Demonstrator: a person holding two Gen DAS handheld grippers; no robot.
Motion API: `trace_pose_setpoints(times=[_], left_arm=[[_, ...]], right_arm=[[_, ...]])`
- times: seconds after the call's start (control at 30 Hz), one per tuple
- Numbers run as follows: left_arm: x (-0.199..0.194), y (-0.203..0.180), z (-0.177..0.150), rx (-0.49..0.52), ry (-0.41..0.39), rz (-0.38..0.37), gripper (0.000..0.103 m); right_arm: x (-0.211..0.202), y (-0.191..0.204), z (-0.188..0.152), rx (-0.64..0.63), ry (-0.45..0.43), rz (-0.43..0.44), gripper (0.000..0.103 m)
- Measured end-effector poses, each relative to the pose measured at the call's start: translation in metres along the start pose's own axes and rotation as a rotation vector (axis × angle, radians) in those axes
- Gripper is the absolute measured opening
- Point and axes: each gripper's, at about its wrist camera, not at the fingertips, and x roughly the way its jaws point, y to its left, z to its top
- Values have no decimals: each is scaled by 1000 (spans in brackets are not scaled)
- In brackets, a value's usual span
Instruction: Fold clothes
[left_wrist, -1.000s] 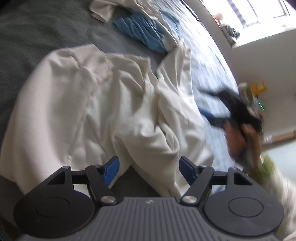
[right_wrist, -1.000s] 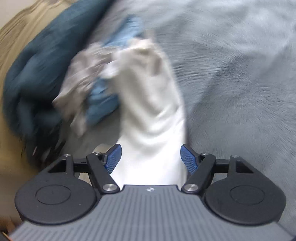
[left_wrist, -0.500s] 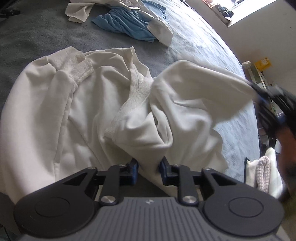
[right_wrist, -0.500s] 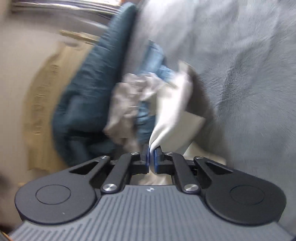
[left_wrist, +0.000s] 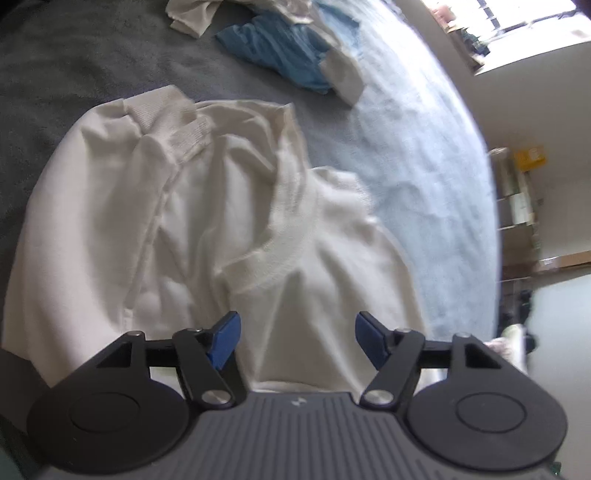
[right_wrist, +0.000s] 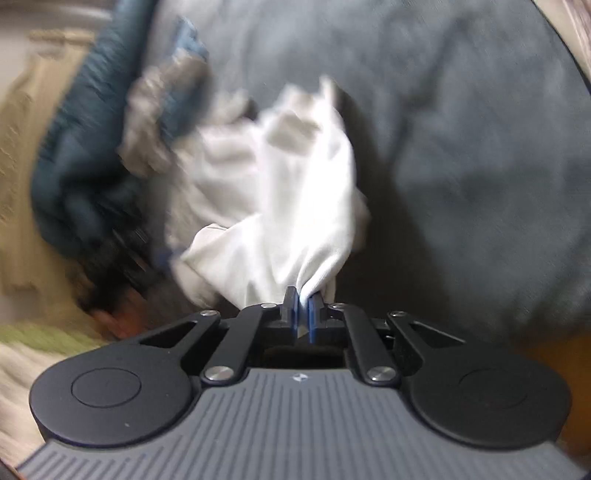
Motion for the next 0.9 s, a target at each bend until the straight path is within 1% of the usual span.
trace_pose_setpoints(times=[0.03, 0.1, 0.17, 0.2, 0.27, 0.33, 0.37, 0.4, 0.47, 0.53, 0.57, 0.63, 0.7, 0.8, 0.9], left_arm=[[3, -1, 1, 0, 4, 18, 70], [4, 1, -5, 23, 6, 67, 70], [5, 6, -11, 30, 9, 84, 70], [7, 9, -13, 30, 7, 89, 70], [11, 15, -18, 30, 4, 98, 70], [16, 17, -19, 44, -13, 93, 70], [20, 17, -18, 55, -24, 86, 70], [23, 17, -18, 66, -38, 79, 70], [29, 16, -16, 87, -66, 65, 69], [30, 16, -14, 91, -87, 57, 62], [31, 16, -14, 91, -97, 53, 59], [23, 13, -15, 96, -113, 48, 45], [15, 9, -16, 103, -129, 43, 42], [0, 1, -20, 131, -155, 27, 42], [2, -4, -17, 163, -154, 33, 43]], right_arm=[[7, -5, -1, -1, 13, -25, 6], [10, -14, -2, -7, 30, -50, 7], [8, -21, -4, -10, 46, -58, 10], [1, -21, -5, -18, 56, -75, 14], [-16, -24, -6, -38, 85, -130, 52], [-39, -34, -7, -33, 115, -164, 53], [-51, -40, -7, -15, 114, -202, 53], [-62, -42, -4, 3, 100, -238, 53], [-80, -39, 10, 12, 46, -266, 53], [-82, -18, 36, -32, -19, -239, 53], [-75, -2, 50, -69, -39, -210, 53], [-56, 35, 79, -149, -73, -145, 53], [-29, 77, 101, -247, -79, -59, 53], [20, 136, 126, -382, -72, 36, 53], [70, 179, 139, -457, -36, 85, 53]])
